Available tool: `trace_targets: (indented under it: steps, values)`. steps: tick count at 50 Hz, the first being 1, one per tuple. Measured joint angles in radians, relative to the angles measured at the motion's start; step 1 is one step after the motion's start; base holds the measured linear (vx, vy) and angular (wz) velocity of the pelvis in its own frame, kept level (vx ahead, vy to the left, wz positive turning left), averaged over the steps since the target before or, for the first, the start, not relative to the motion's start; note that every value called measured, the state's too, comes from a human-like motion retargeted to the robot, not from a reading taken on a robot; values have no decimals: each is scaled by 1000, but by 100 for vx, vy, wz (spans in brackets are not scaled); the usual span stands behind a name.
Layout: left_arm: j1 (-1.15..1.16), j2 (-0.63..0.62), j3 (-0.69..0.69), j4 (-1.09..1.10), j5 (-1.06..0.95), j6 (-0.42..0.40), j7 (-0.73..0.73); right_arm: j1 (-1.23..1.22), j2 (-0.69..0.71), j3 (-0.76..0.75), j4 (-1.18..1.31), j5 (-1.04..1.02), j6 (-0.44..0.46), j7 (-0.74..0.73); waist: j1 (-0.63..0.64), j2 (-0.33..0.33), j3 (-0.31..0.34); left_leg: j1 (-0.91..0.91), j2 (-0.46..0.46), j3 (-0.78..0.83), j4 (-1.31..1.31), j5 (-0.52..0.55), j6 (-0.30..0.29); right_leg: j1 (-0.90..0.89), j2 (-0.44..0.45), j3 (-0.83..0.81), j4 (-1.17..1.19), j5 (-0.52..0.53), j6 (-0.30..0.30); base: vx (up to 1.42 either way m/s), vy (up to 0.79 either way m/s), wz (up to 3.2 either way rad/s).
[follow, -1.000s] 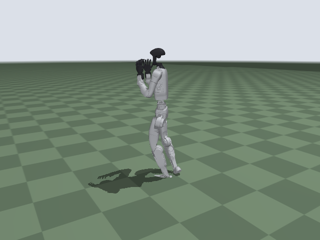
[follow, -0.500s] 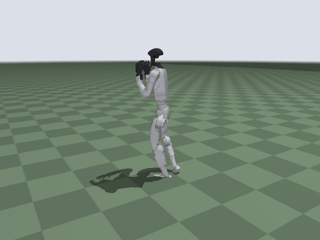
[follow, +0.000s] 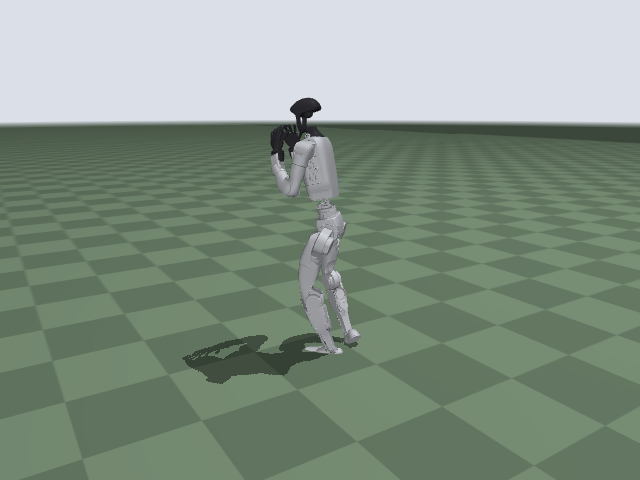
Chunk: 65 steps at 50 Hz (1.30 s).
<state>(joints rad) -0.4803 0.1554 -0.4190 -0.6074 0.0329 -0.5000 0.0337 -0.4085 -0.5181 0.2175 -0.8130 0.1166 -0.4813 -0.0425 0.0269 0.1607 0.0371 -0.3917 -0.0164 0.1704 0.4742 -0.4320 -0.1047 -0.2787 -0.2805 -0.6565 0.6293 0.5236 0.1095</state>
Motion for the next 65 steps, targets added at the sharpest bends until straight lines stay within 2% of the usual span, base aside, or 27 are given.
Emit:
trace_targets:
  steps: [8,23,37,43,50,65]
  values:
    - [-4,-6,-12,-22,31,9,21,-22,11,18,-20,43,7,15,6,2,3,-72,8,9,42,-4,5,-70,-3,21,10,0,-4,-2,1,-16]
    - [-12,5,-9,-47,79,16,37,-73,29,54,-32,105,10,42,16,5,6,-175,31,20,127,-19,14,-147,4,22,-5,-2,-47,-3,0,-21]
    - [34,54,27,-33,90,35,82,-83,76,140,29,111,5,-19,21,16,28,-247,65,19,225,-47,7,-181,23,7,-3,-90,-97,-1,-3,-22]
    - [108,114,48,84,89,52,107,39,62,164,170,85,4,-70,15,21,33,-255,77,12,249,-56,0,-180,40,12,-13,-122,-97,2,-3,-21]
    - [194,169,87,261,87,61,136,140,39,108,275,40,-3,-131,13,20,27,-255,81,9,257,-57,-7,-182,52,19,-21,-144,-101,1,-1,-11]
    - [347,185,168,544,54,105,175,269,14,34,491,-20,19,-184,-5,12,42,-261,70,4,278,-54,-4,-226,49,80,17,-177,-105,0,-1,-7]
